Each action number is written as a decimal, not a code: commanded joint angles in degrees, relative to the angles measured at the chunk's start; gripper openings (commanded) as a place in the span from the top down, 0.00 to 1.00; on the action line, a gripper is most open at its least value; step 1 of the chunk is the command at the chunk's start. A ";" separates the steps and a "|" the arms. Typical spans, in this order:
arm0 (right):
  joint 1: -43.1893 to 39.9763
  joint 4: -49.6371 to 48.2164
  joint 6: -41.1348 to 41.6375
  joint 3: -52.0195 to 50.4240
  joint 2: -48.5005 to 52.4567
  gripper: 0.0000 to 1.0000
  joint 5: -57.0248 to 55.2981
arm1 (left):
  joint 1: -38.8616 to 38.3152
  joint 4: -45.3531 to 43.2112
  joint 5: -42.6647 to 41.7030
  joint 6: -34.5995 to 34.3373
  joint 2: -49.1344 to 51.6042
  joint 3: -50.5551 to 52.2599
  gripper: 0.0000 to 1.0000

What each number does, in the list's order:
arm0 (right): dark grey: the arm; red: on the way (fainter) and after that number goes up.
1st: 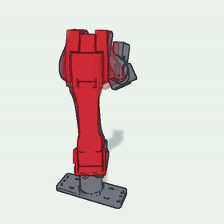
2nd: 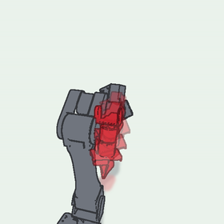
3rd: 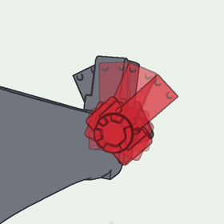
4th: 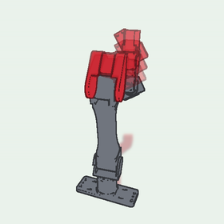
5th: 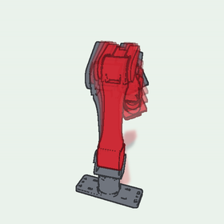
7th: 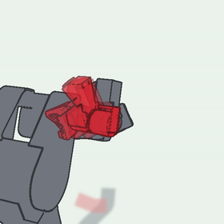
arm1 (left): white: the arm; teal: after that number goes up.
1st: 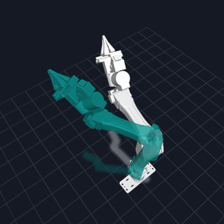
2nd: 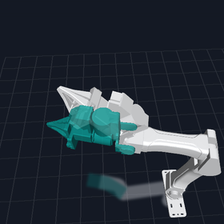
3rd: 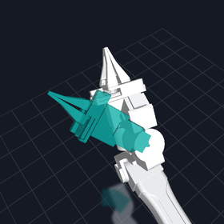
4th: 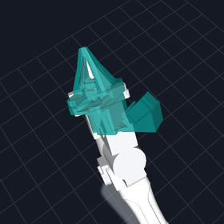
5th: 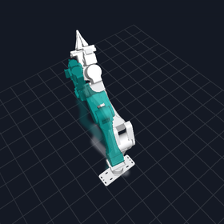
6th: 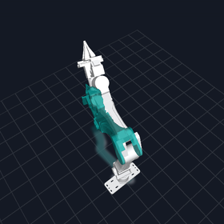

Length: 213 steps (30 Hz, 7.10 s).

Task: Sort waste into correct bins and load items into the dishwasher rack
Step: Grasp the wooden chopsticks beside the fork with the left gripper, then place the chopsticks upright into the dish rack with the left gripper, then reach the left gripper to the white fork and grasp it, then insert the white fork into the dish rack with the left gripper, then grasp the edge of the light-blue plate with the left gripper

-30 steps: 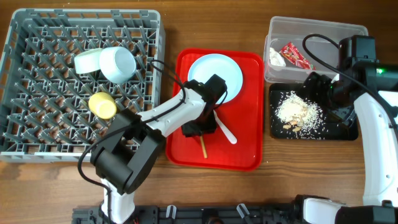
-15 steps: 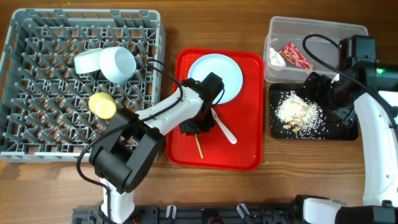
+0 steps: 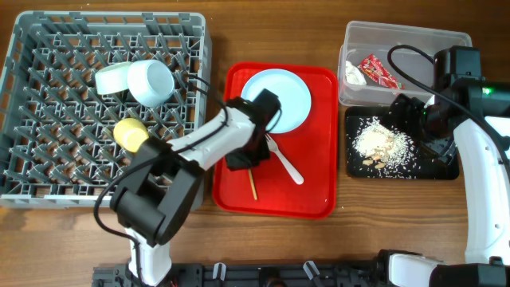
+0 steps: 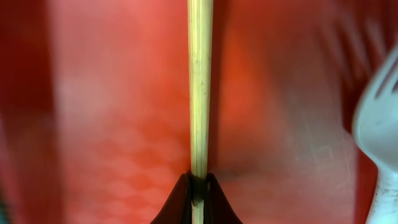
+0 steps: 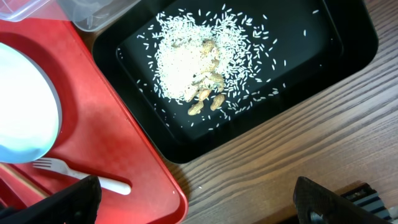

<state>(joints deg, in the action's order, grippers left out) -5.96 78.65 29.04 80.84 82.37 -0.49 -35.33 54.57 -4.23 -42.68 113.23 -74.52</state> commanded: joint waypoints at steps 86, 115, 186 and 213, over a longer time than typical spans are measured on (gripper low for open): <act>-0.02 -0.13 -0.52 0.85 -0.31 0.00 -0.79 | -9.16 -10.71 7.85 -9.27 0.85 -4.17 0.35; -0.02 -0.11 -0.55 0.85 -0.31 0.00 -0.57 | -9.20 -7.15 7.69 -9.22 4.70 -4.17 0.87; -0.02 0.09 -0.52 0.85 -0.31 0.00 -0.59 | 22.58 -11.50 -5.60 55.52 -14.67 -4.26 0.26; -0.02 0.07 -0.55 0.85 -0.31 0.00 0.11 | -5.60 -28.26 1.14 55.74 5.62 -4.24 0.18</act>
<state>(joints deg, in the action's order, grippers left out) -5.96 78.81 29.04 80.84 82.37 -0.45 -40.93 25.45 -4.71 12.99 117.75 -78.50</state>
